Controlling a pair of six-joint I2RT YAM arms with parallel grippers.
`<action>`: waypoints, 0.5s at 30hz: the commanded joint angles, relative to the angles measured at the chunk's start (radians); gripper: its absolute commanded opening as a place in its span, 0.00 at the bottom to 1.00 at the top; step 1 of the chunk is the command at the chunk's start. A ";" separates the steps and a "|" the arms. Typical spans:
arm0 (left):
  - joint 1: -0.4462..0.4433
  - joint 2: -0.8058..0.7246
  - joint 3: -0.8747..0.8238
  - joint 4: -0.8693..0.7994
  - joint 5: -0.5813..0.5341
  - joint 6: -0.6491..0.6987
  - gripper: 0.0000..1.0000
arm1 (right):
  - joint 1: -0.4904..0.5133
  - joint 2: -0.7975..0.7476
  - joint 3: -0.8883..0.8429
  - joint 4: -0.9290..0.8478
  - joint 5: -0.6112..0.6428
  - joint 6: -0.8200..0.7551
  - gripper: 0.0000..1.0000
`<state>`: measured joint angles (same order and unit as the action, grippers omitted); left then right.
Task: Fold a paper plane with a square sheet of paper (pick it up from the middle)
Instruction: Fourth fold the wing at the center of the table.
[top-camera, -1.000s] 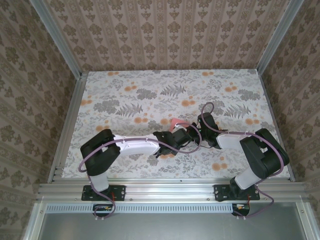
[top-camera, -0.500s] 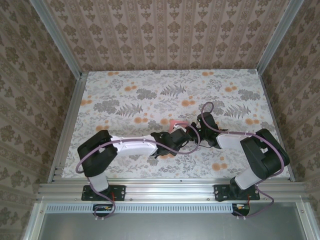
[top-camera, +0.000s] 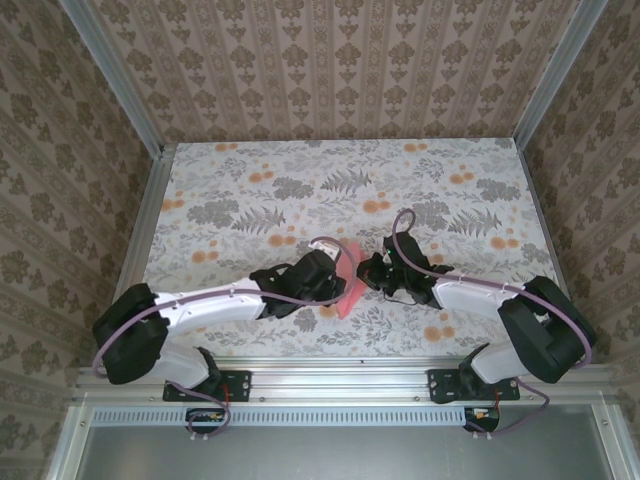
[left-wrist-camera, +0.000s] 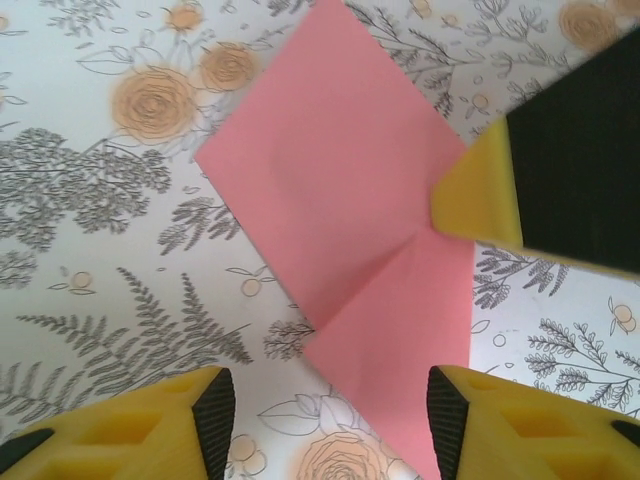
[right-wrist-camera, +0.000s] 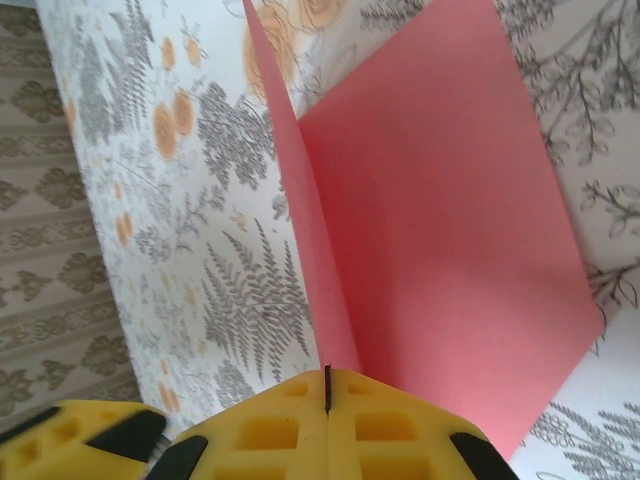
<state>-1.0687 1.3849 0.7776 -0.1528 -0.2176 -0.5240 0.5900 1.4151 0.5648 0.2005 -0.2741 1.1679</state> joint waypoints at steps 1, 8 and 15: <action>0.012 -0.043 -0.023 -0.001 0.000 -0.024 0.53 | 0.036 -0.016 0.024 -0.054 0.116 0.054 0.04; 0.009 -0.051 -0.038 -0.005 0.019 -0.021 0.49 | 0.085 -0.018 0.078 -0.068 0.276 0.102 0.03; -0.031 0.022 0.003 -0.009 0.010 0.030 0.49 | 0.100 -0.062 0.043 -0.092 0.374 0.161 0.02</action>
<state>-1.0794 1.3708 0.7509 -0.1528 -0.2058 -0.5251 0.6838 1.3682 0.6201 0.1459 0.0200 1.2755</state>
